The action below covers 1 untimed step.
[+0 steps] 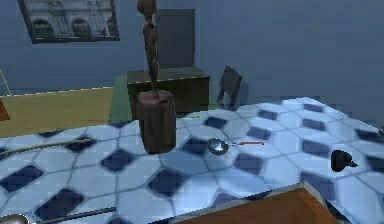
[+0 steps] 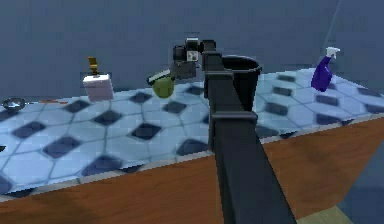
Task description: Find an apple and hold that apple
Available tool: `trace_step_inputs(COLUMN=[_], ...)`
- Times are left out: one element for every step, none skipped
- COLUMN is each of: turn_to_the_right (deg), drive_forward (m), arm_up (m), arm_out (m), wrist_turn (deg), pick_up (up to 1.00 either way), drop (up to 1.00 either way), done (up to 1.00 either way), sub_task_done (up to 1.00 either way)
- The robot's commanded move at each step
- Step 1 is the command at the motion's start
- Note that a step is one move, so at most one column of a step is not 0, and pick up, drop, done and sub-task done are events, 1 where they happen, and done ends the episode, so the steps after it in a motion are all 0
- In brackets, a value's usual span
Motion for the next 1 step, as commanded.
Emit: trace_step_inputs(turn_to_the_right=[0.0], drive_forward=[0.0], arm_up=[0.0], arm_out=[0.0], wrist_turn=[0.0], pick_up=[0.0], drop=[0.0], done=[1.0], sub_task_done=[0.0])
